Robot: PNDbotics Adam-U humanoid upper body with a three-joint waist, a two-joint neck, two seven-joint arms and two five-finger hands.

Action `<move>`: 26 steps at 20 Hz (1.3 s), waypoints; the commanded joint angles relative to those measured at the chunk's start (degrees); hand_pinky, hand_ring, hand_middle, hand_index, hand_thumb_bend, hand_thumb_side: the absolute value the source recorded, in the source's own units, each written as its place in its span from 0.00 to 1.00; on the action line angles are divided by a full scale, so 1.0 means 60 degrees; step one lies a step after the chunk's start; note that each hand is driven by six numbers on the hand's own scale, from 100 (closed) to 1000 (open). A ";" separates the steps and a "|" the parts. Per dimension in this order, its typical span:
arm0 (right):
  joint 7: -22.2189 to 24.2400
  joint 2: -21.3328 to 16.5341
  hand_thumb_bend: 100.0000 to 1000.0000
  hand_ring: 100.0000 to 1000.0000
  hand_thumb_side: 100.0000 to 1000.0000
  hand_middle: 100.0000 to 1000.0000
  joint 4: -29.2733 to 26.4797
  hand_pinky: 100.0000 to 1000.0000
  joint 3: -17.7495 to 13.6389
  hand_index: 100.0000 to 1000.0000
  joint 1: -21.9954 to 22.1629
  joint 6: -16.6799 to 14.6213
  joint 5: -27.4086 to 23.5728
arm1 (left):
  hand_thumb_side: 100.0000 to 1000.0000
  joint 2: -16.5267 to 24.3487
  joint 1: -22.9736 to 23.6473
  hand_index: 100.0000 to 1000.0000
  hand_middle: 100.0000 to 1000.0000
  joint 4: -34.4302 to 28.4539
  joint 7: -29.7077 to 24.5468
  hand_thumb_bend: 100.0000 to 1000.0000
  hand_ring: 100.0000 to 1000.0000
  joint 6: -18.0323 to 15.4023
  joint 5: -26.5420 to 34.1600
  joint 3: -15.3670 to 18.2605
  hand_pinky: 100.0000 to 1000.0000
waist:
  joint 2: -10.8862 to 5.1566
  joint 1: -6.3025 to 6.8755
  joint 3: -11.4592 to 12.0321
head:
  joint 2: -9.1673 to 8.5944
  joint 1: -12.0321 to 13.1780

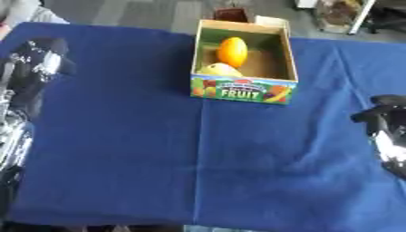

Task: Pick up objects on the table and place them in the box.

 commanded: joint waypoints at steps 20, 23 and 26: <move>-0.0050 -0.0181 0.00 0.55 0.00 0.43 -0.0116 0.67 -0.0071 0.68 -0.0087 0.0000 0.0028 | 0.33 0.0030 -0.0019 0.61 0.50 -0.0101 -0.0183 0.28 0.46 0.0031 -0.0087 0.0011 0.47 | -0.0096 0.0040 0.0019 | -0.0128 -0.0131; -0.0061 -0.0176 0.00 0.55 0.00 0.43 -0.0113 0.67 -0.0081 0.68 -0.0084 0.0001 0.0026 | 0.33 0.0019 -0.0014 0.61 0.50 -0.0089 -0.0190 0.28 0.46 0.0041 -0.0072 -0.0002 0.47 | -0.0093 0.0037 0.0000 | -0.0102 -0.0172; -0.0052 -0.0179 0.00 0.55 0.00 0.43 -0.0115 0.67 -0.0071 0.68 -0.0081 0.0000 0.0029 | 0.33 0.0003 0.0001 0.61 0.49 -0.0093 -0.0202 0.29 0.46 0.0037 -0.0078 0.0001 0.47 | -0.0098 0.0040 0.0014 | -0.0087 -0.0202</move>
